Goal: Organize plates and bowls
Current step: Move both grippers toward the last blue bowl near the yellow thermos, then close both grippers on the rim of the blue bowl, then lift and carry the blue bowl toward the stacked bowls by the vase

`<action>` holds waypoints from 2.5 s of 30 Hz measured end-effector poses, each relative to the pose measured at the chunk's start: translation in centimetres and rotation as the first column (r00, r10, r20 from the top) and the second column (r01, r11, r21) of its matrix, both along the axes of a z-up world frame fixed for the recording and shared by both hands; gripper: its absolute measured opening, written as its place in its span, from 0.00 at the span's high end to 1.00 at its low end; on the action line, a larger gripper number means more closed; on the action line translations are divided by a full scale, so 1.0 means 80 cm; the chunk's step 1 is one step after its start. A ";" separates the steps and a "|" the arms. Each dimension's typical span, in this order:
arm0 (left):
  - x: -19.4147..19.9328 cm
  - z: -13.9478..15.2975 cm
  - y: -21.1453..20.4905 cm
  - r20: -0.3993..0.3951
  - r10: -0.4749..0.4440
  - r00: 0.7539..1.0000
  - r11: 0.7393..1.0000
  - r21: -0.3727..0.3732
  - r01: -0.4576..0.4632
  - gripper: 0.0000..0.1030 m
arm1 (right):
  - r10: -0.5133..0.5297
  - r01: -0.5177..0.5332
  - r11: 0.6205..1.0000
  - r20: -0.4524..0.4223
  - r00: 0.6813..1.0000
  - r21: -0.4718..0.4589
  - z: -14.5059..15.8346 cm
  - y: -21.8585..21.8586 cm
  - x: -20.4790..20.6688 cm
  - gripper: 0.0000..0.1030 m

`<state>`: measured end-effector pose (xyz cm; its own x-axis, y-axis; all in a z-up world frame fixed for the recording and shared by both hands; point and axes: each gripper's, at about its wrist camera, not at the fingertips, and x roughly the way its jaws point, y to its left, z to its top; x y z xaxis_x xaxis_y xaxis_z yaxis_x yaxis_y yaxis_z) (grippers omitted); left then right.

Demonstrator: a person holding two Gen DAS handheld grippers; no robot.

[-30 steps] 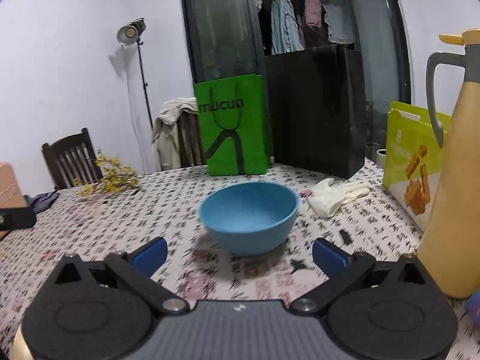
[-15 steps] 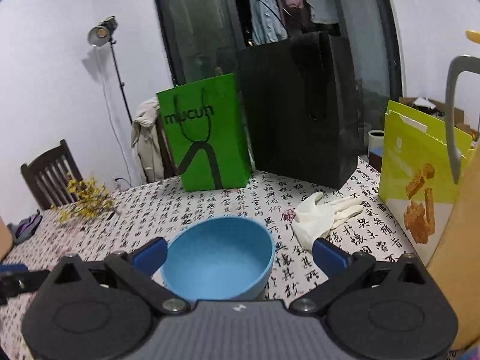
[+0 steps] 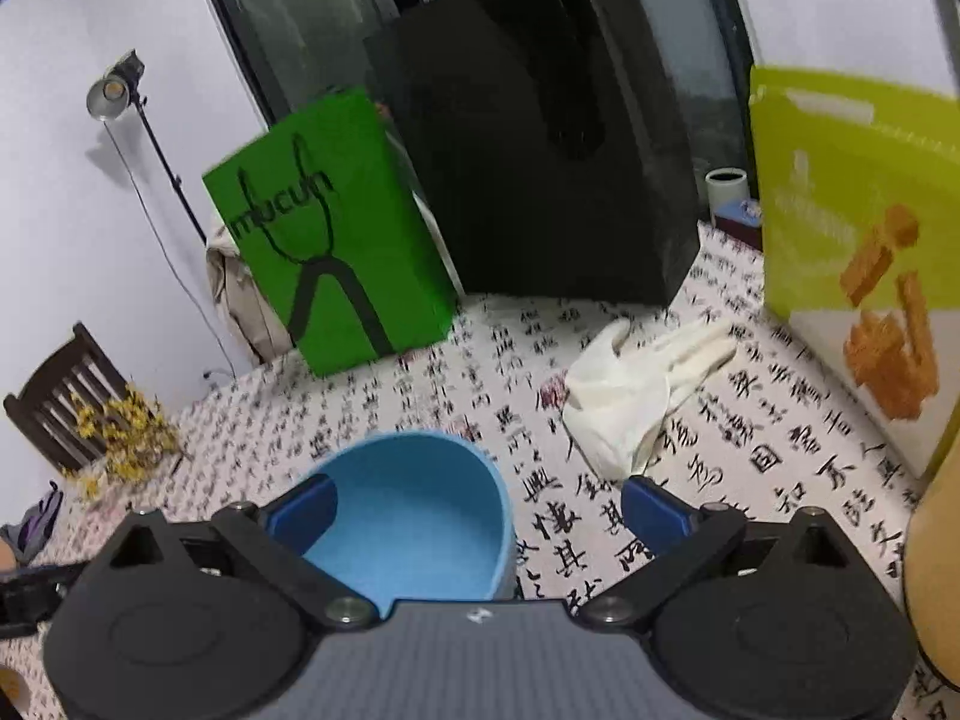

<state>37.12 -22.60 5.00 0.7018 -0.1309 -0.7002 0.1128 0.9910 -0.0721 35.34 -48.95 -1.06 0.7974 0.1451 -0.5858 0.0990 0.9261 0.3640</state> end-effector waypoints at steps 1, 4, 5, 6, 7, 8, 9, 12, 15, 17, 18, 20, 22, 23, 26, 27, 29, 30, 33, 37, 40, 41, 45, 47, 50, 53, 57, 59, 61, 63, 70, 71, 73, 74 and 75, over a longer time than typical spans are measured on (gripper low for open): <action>0.006 -0.004 -0.004 -0.007 0.001 1.000 1.000 0.000 -0.001 0.00 | 0.001 -0.001 1.000 -0.008 1.000 0.002 -0.004 -0.001 0.002 0.09; 0.021 -0.016 -0.013 -0.025 0.006 1.000 1.000 0.004 -0.006 0.00 | 0.001 -0.001 1.000 -0.016 1.000 -0.008 -0.014 -0.004 0.005 0.14; 0.025 -0.020 -0.017 -0.030 0.007 1.000 1.000 0.008 -0.007 0.00 | -0.001 0.001 1.000 -0.018 1.000 -0.013 -0.016 -0.004 0.006 0.17; 0.029 -0.024 -0.021 -0.035 0.008 0.999 1.000 0.013 -0.008 0.00 | 0.001 -0.001 1.000 -0.023 1.000 -0.014 -0.018 -0.004 0.007 0.21; 0.032 -0.028 -0.024 -0.041 0.010 0.999 1.000 0.016 -0.009 0.00 | 0.003 -0.003 1.000 -0.027 1.000 -0.013 -0.021 -0.004 0.008 0.24; 0.036 -0.032 -0.026 -0.048 0.012 0.999 1.000 0.019 -0.011 0.00 | 0.008 -0.008 1.000 -0.032 0.999 -0.011 -0.022 -0.003 0.009 0.25; 0.039 -0.035 -0.029 -0.054 0.013 0.998 1.000 0.021 -0.012 0.00 | 0.012 -0.012 1.000 -0.037 0.999 -0.013 -0.024 -0.001 0.009 0.29; 0.045 -0.045 -0.037 -0.065 0.008 0.998 1.000 0.029 -0.006 0.05 | 0.011 -0.013 0.999 -0.052 0.999 -0.031 -0.027 0.004 0.010 0.37; 0.047 -0.052 -0.047 -0.077 -0.016 0.997 0.999 0.037 0.019 0.16 | 0.010 -0.013 0.998 -0.065 0.998 -0.058 -0.031 0.011 0.011 0.45; 0.048 -0.056 -0.054 -0.091 -0.039 0.995 0.998 0.041 0.043 0.24 | 0.009 -0.014 0.998 -0.075 0.997 -0.065 -0.033 0.014 0.012 0.49; 0.049 -0.058 -0.057 -0.098 -0.050 0.994 0.998 0.040 0.055 0.27 | 0.010 -0.015 0.998 -0.080 0.997 -0.069 -0.034 0.015 0.012 0.53; 0.048 -0.060 -0.062 -0.101 -0.069 0.992 0.996 0.042 0.073 0.35 | 0.008 -0.015 0.997 -0.086 0.996 -0.078 -0.035 0.017 0.012 0.57; 0.049 -0.064 -0.065 -0.112 -0.085 0.990 0.995 0.038 0.089 0.47 | 0.010 -0.017 0.996 -0.087 0.996 -0.084 -0.036 0.020 0.011 0.59; 0.050 -0.066 -0.066 -0.118 -0.092 0.989 0.995 0.035 0.097 0.51 | 0.011 -0.018 0.996 -0.088 0.996 -0.083 -0.037 0.020 0.011 0.59; 0.050 -0.070 -0.068 -0.131 -0.116 0.985 0.992 0.027 0.121 0.66 | 0.017 -0.024 0.997 -0.097 0.995 -0.068 -0.039 0.020 0.012 0.70; 0.050 -0.070 -0.069 -0.131 -0.118 0.984 0.992 0.027 0.122 0.68 | 0.018 -0.024 0.998 -0.101 0.995 -0.063 -0.040 0.020 0.012 0.75; 0.049 -0.071 -0.070 -0.128 -0.125 0.984 0.991 0.028 0.130 0.74 | 0.025 -0.030 0.998 -0.101 0.995 -0.051 -0.042 0.020 0.012 0.80; 0.048 -0.072 -0.071 -0.128 -0.132 0.983 0.990 0.030 0.137 0.79 | 0.028 -0.032 0.998 -0.100 0.995 -0.047 -0.041 0.020 0.012 0.84; 0.045 -0.071 -0.073 -0.124 -0.134 0.983 0.990 0.036 0.139 0.83 | 0.025 -0.030 0.998 -0.096 0.995 -0.058 -0.041 0.023 0.011 0.85; 0.043 -0.071 -0.075 -0.121 -0.129 0.984 0.990 0.040 0.134 0.83 | 0.019 -0.024 0.998 -0.095 0.995 -0.056 -0.041 0.023 0.010 0.86; 0.042 -0.070 -0.074 -0.122 -0.131 0.984 0.990 0.038 0.136 0.84 | 0.015 -0.020 0.999 -0.094 0.995 -0.051 -0.041 0.022 0.010 0.86; 0.041 -0.070 -0.074 -0.122 -0.132 0.984 0.990 0.039 0.137 0.84 | 0.014 -0.019 0.999 -0.093 0.996 -0.050 -0.041 0.021 0.010 0.86; 0.039 -0.068 -0.074 -0.117 -0.131 0.984 0.990 0.044 0.137 0.84 | 0.015 -0.020 0.998 -0.090 0.996 -0.052 -0.041 0.023 0.008 0.86; 0.037 -0.067 -0.074 -0.114 -0.129 0.985 0.990 0.046 0.135 0.84 | 0.016 -0.021 0.998 -0.085 0.996 -0.054 -0.040 0.023 0.008 0.86; 0.035 -0.064 -0.074 -0.107 -0.130 0.986 0.990 0.043 0.135 0.83 | 0.017 -0.021 0.998 -0.082 0.997 -0.055 -0.038 0.023 0.007 0.86; 0.032 -0.062 -0.075 -0.102 -0.133 0.986 0.989 0.047 0.139 0.83 | 0.019 -0.023 0.999 -0.076 0.997 -0.049 -0.037 0.021 0.005 0.86; 0.027 -0.059 -0.073 -0.099 -0.135 0.986 0.989 0.051 0.141 0.84 | 0.026 -0.029 0.998 -0.061 0.998 -0.051 -0.032 0.023 -0.001 0.86; 0.023 -0.056 -0.070 -0.095 -0.135 0.986 0.989 0.051 0.140 0.83 | 0.033 -0.036 0.998 -0.052 0.998 -0.060 -0.030 0.027 -0.004 0.86; 0.019 -0.053 -0.065 -0.092 -0.130 0.987 0.989 0.051 0.135 0.84 | 0.043 -0.046 0.997 -0.046 0.998 -0.063 -0.028 0.030 -0.007 0.86; 0.017 -0.050 -0.061 -0.089 -0.125 0.988 0.990 0.049 0.129 0.84 | 0.051 -0.054 0.996 -0.037 0.998 -0.069 -0.024 0.034 -0.011 0.86; 0.006 -0.041 -0.048 -0.090 -0.098 0.991 0.994 0.037 0.101 0.84 | 0.078 -0.080 0.993 -0.020 0.997 -0.086 -0.014 0.049 -0.018 0.86; 0.004 -0.041 -0.045 -0.092 -0.093 0.991 0.995 0.036 0.097 0.84 | 0.084 -0.085 0.993 -0.020 0.996 -0.087 -0.012 0.050 -0.019 0.86; -0.001 -0.039 -0.040 -0.094 -0.088 0.992 0.995 0.030 0.091 0.84 | 0.093 -0.094 0.991 -0.013 0.996 -0.092 -0.007 0.054 -0.021 0.86; -0.003 -0.038 -0.038 -0.093 -0.086 0.992 0.996 0.028 0.089 0.84 | 0.096 -0.097 0.991 -0.011 0.995 -0.092 -0.005 0.055 -0.023 0.86; -0.006 -0.037 -0.036 -0.094 -0.083 0.992 0.996 0.028 0.086 0.84 | 0.100 -0.100 0.991 -0.009 0.995 -0.093 -0.003 0.057 -0.024 0.86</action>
